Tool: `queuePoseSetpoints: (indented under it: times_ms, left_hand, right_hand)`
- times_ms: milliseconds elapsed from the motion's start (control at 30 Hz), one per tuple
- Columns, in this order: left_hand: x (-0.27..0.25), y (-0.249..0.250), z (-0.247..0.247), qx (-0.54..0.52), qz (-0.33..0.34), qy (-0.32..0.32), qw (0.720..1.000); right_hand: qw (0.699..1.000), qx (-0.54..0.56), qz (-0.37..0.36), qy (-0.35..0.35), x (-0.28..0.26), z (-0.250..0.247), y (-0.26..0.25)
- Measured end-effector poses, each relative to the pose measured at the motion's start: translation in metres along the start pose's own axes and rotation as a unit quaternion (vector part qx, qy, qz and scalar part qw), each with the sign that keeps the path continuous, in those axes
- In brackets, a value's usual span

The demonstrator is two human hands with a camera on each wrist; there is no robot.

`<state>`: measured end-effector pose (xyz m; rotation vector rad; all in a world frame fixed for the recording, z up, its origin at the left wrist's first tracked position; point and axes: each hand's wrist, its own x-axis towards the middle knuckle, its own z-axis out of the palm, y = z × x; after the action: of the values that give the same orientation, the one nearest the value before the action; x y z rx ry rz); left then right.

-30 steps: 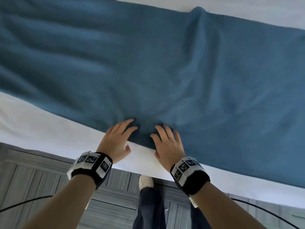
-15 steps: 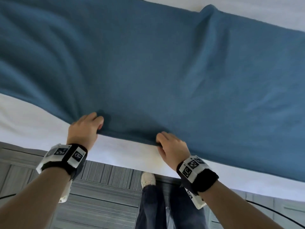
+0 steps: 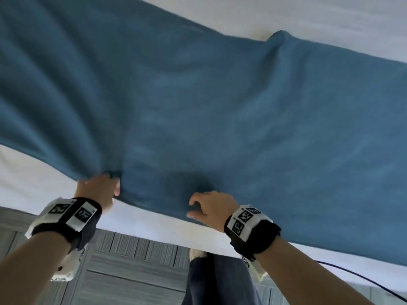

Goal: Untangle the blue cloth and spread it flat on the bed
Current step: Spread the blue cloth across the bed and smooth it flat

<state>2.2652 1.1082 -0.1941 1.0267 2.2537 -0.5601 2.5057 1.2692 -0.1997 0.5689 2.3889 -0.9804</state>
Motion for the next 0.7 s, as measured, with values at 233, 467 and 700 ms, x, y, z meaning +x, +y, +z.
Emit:
queuePoseSetpoints:
  times_ms: [233,467,700]
  left_hand:
    - [0.051,0.064,-0.093,-0.131,0.063,-0.019,0.989]
    - [0.127,0.133,-0.194,-0.222,0.096,0.063,0.968]
    - [0.211,0.161,-0.262,-0.249,0.118,0.169,0.946]
  right_hand:
    - [0.982,0.118,0.056,0.137,0.025,-0.117,0.069]
    - [0.948,0.156,0.105,0.256,0.048,-0.240,0.158]
    - [0.938,0.145,0.122,0.289,0.095,-0.316,0.212]
